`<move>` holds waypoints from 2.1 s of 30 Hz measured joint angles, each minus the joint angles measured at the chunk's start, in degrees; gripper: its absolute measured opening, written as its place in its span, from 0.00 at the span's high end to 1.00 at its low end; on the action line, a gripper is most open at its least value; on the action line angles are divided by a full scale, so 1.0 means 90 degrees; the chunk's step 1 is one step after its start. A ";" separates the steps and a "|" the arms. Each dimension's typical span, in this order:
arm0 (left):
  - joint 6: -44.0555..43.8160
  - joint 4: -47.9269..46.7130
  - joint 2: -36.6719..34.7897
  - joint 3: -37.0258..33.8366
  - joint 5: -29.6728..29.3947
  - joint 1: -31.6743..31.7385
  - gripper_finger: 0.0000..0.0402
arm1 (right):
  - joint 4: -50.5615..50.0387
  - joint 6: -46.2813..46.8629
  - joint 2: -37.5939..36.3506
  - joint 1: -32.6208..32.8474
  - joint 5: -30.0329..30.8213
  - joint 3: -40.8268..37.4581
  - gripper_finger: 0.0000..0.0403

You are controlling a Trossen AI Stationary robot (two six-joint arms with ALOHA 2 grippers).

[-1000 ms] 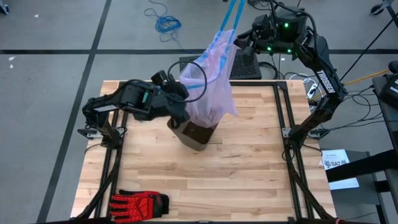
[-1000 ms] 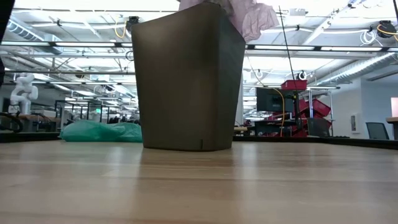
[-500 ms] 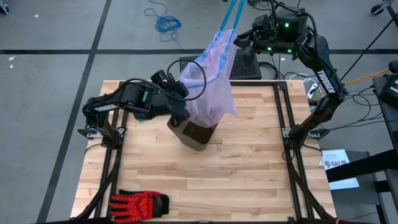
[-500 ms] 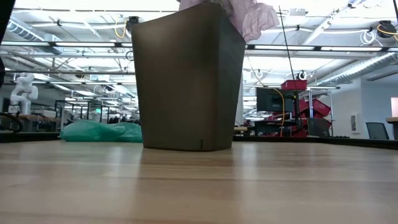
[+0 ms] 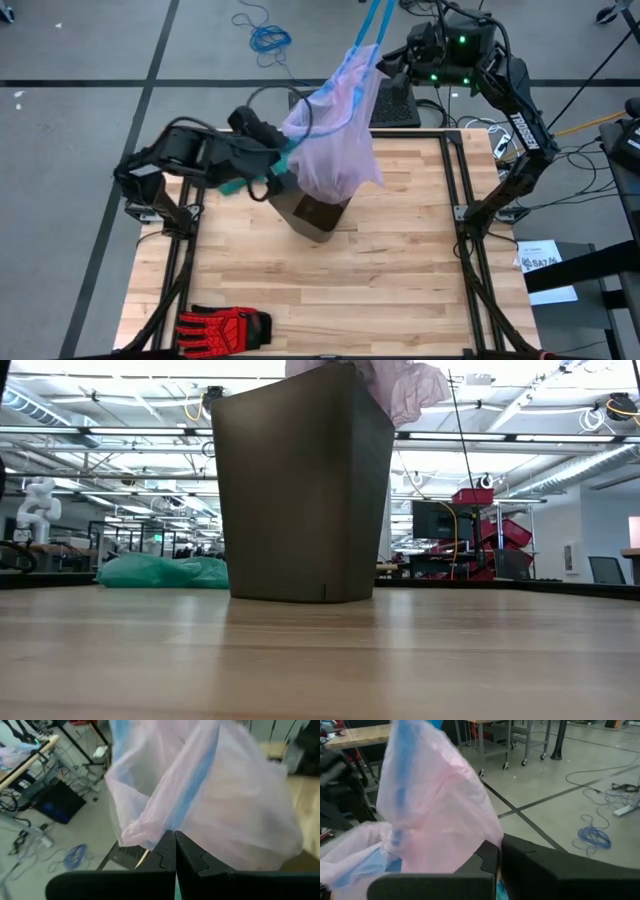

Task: Place trash/remove bag and relplace
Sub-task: Remove the pink trash bag from the black trash bin

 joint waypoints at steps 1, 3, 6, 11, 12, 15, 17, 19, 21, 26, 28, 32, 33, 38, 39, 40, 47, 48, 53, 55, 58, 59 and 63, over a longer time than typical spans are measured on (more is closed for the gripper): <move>0.0002 0.0086 -0.0064 0.0001 0.0000 -0.0003 1.00 | -0.0036 0.0000 0.0003 -0.0032 0.0006 0.0000 1.00; 0.0005 0.0197 -0.0221 0.0002 0.0023 -0.0024 1.00 | -0.0111 0.0002 0.0012 -0.0084 0.0019 0.0000 1.00; 0.0108 0.0381 -0.0414 0.0005 0.0044 -0.0044 1.00 | -0.0353 -0.0035 0.0052 -0.0143 -0.0009 0.0000 0.99; 0.0228 0.0504 -0.0544 0.0005 0.0473 -0.0083 1.00 | -0.0490 -0.0018 0.0080 -0.0142 -0.0010 0.0000 0.93; 0.0306 0.0441 -0.0544 0.0005 0.0747 -0.0085 1.00 | -0.0450 -0.0012 0.0081 -0.0139 -0.0011 0.0000 0.92; 0.0282 0.0149 -0.0463 -0.0017 0.1702 -0.0086 0.98 | -0.0248 -0.0002 0.0083 -0.0132 -0.0012 0.0000 0.88; 0.0021 -0.0151 -0.0346 -0.0019 0.2121 -0.0083 0.94 | -0.0142 0.0046 0.0083 -0.0130 -0.0015 0.0000 0.86; -0.0244 -0.0518 -0.0174 -0.0027 0.2163 -0.0083 0.88 | -0.0044 0.0090 0.0083 -0.0128 -0.0015 0.0000 0.85; -0.0468 -0.0876 -0.0011 -0.0032 0.1918 -0.0083 0.82 | 0.0029 0.0121 0.0084 -0.0129 -0.0015 0.0000 0.84; -0.0725 -0.0923 0.0227 -0.0036 0.0730 -0.0066 0.67 | 0.0061 0.0121 0.0085 -0.0128 -0.0019 0.0000 0.84; -0.0860 -0.0924 0.0264 -0.0036 0.0369 -0.0066 0.63 | 0.0061 0.0121 0.0085 -0.0129 -0.0019 0.0000 0.84; -0.1056 -0.0926 0.0270 -0.0036 0.0262 -0.0035 0.59 | 0.0056 0.0123 0.0085 -0.0128 -0.0019 0.0000 0.84; -0.1059 -0.0926 0.0267 -0.0036 0.0260 -0.0025 0.59 | 0.0057 0.0121 0.0085 -0.0129 -0.0019 0.0000 0.84; -0.1060 -0.0928 0.0376 -0.0029 0.0388 0.0139 0.59 | 0.0061 0.0121 0.0085 -0.0130 -0.0022 0.0000 0.84; -0.1060 -0.0928 0.0425 -0.0029 0.0460 0.0159 0.59 | 0.0061 0.0121 0.0085 -0.0128 -0.0024 0.0000 0.84; -0.1058 -0.0926 0.0493 -0.0029 0.0515 0.0202 0.59 | 0.0063 0.0121 0.0085 -0.0128 -0.0024 0.0000 0.84; -0.1036 -0.0928 0.0813 -0.0032 0.0467 0.0418 0.59 | 0.0061 0.0121 0.0085 -0.0128 -0.0038 0.0000 0.84; -0.1039 -0.0928 0.0823 -0.0032 0.0407 0.0435 0.59 | 0.0061 0.0121 0.0085 -0.0128 -0.0050 0.0000 0.84; -0.1043 -0.0930 0.0830 -0.0032 0.0042 0.0555 0.59 | 0.0061 0.0121 0.0085 -0.0128 -0.0051 -0.0002 0.84; -0.1047 -0.0928 0.0830 -0.0032 -0.0013 0.0624 0.62 | 0.0059 0.0121 0.0085 -0.0128 -0.0051 -0.0002 0.84; -0.1047 -0.0930 0.0830 -0.0032 -0.0017 0.0723 0.71 | 0.0059 0.0121 0.0085 -0.0128 -0.0051 -0.0002 0.84; -0.1044 -0.0930 0.0830 -0.0032 -0.0019 0.0736 0.76 | 0.0059 0.0121 0.0085 -0.0128 -0.0051 -0.0002 0.84; -0.0918 -0.0930 0.0830 -0.0032 0.0128 0.0757 0.97 | 0.0059 0.0119 0.0085 -0.0128 -0.0049 -0.0002 0.84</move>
